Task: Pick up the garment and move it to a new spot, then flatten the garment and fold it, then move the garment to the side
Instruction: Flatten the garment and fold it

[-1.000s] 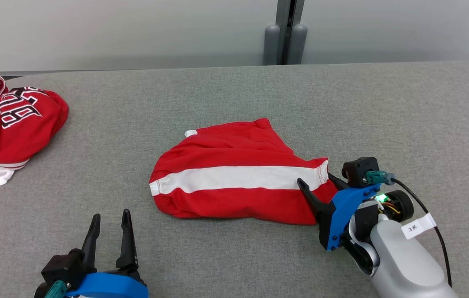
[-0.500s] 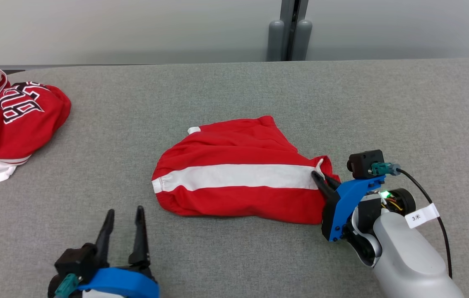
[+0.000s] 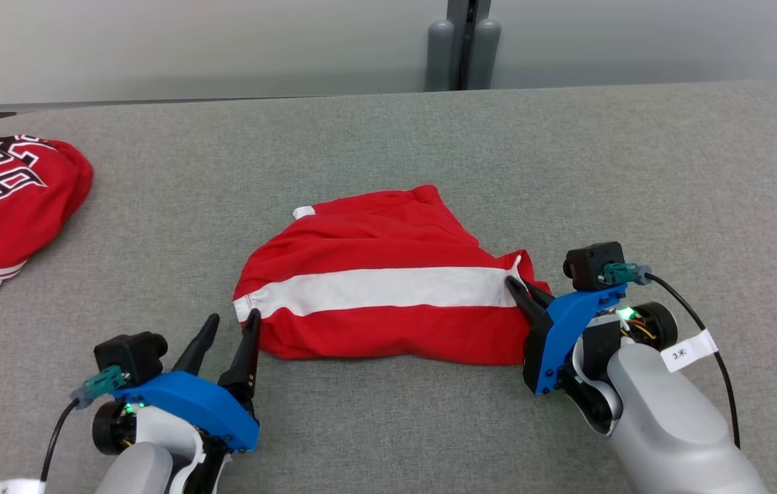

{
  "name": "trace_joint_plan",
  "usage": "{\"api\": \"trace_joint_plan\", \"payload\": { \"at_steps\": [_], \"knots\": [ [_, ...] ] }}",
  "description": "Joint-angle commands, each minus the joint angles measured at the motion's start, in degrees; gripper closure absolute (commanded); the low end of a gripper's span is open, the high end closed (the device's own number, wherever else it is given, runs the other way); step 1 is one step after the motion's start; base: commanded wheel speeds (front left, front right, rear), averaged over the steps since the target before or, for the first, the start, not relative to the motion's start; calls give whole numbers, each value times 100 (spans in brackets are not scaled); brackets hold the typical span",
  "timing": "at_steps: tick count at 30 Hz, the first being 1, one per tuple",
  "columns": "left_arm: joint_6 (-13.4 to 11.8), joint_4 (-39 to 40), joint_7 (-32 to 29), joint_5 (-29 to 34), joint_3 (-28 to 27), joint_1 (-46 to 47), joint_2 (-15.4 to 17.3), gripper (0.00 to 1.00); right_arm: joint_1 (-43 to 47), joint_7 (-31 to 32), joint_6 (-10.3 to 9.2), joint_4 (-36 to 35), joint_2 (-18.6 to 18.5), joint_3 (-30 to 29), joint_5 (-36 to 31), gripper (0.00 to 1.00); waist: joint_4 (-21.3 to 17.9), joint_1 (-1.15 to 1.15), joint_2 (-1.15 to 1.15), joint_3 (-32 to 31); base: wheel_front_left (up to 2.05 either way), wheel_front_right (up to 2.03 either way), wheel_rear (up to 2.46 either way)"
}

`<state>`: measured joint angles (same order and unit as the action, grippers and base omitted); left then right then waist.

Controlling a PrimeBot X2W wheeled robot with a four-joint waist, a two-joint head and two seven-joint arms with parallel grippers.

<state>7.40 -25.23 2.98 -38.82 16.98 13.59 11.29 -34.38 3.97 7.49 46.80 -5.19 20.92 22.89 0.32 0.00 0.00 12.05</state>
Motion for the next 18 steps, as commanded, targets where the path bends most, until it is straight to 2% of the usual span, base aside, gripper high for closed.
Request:
{"api": "trace_joint_plan", "payload": {
  "at_steps": [1, 5, 10, 12, 13, 16, 18],
  "knots": [
    [8, -22, -86, -119, 96, 109, 31, 0, -123, -25, 1, 0, -9, 35, 26, 100, -23, 0, 0, 13, 0, 0, 0],
    [9, -20, -350, -588, 395, 278, 300, 0, -167, -70, 1, 39, -52, 130, 106, 100, -66, 0, 0, 43, 0, 0, 0],
    [9, -54, -418, -927, 682, 439, 485, 1, -206, -131, 1, 94, -80, 227, 214, 100, -93, 0, 0, 62, 0, 0, 0],
    [9, -18, -473, -1081, 798, 485, 530, 49, -211, -152, 1, 116, -90, 257, 246, 100, -101, 0, 0, 67, 0, 0, 0],
    [9, 2, -524, -1157, 882, 494, 564, 61, -218, -162, 1, 125, -96, 271, 264, 100, -103, 0, 0, 68, 0, 0, 0],
    [9, 53, -598, -1335, 1054, 540, 669, 74, -262, -210, 1, 148, -102, 315, 293, 100, -109, 0, 0, 66, 0, 0, 0],
    [9, 44, -540, -1412, 1106, 585, 701, 100, -283, -251, 1, 157, -104, 341, 332, 100, -112, 0, 0, 62, 0, 0, 0]
  ]
}}
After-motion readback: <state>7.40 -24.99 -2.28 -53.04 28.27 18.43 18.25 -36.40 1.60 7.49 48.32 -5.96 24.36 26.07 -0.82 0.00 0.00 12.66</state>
